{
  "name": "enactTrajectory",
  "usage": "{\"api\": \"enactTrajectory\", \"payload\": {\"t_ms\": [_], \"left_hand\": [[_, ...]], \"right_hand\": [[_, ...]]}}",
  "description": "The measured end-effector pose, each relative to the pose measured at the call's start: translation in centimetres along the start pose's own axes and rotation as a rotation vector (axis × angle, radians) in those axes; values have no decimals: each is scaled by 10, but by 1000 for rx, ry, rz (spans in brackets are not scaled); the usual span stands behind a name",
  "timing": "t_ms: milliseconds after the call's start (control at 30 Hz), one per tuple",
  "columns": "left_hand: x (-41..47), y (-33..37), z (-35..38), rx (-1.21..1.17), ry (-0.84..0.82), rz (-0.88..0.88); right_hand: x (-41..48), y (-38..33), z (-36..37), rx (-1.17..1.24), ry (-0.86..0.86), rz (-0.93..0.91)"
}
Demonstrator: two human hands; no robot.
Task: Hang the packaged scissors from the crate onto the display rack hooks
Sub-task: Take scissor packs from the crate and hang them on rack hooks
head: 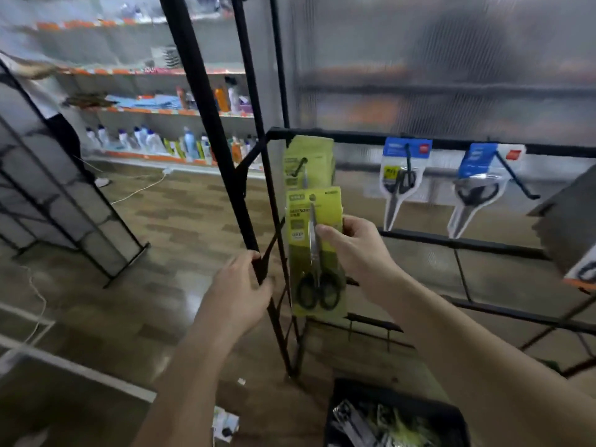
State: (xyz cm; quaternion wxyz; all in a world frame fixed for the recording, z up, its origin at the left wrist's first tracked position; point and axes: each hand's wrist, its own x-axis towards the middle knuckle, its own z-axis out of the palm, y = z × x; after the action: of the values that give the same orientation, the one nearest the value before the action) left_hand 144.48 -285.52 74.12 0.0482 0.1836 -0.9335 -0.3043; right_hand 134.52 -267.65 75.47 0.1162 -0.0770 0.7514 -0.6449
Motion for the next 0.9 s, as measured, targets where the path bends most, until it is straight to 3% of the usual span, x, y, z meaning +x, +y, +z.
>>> {"api": "enactTrajectory", "payload": {"t_ms": [233, 467, 667, 767, 900], "left_hand": [[-3, -28, 9, -186, -114, -135], [-13, -43, 14, -229, -126, -128], [-15, -15, -10, -103, -65, 18], [-19, 8, -23, -4, -24, 134], [-47, 30, -18, 83, -99, 213]], "right_hand": [[53, -12, 46, -41, 158, 2], [66, -16, 51, -70, 283, 105], [55, -43, 37, -222, 249, 219], [21, -28, 19, -373, 209, 177], [-59, -1, -16, -584, 58, 94]]}}
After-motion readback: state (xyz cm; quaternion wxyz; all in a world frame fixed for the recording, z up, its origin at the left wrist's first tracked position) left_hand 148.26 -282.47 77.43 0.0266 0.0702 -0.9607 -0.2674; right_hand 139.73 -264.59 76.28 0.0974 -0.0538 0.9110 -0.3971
